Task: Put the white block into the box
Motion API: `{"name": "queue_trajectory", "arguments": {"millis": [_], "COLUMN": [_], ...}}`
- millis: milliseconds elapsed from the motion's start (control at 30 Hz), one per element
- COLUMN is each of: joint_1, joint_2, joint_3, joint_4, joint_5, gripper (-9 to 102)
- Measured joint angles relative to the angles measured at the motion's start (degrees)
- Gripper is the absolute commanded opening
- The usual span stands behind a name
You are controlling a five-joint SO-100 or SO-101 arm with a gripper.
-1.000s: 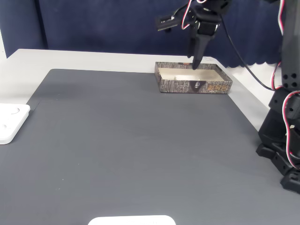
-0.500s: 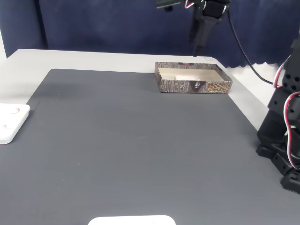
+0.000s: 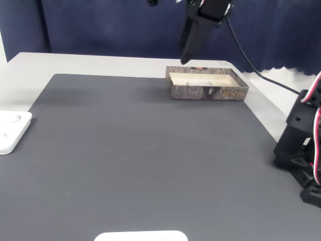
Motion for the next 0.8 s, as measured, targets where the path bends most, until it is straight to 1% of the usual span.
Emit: {"name": "queue_trajectory", "arguments": {"millis": [300,633,800], "joint_1": [-12.83,-21.27,-26.37], "joint_2": [4.48,8.17,8.26], "joint_3": [5.19,9.05,11.69], "joint_4": [0.0,0.79,0.18], "joint_5": [-12.04,-18.63,-23.73], "gripper": [-2,-2,-2]}}
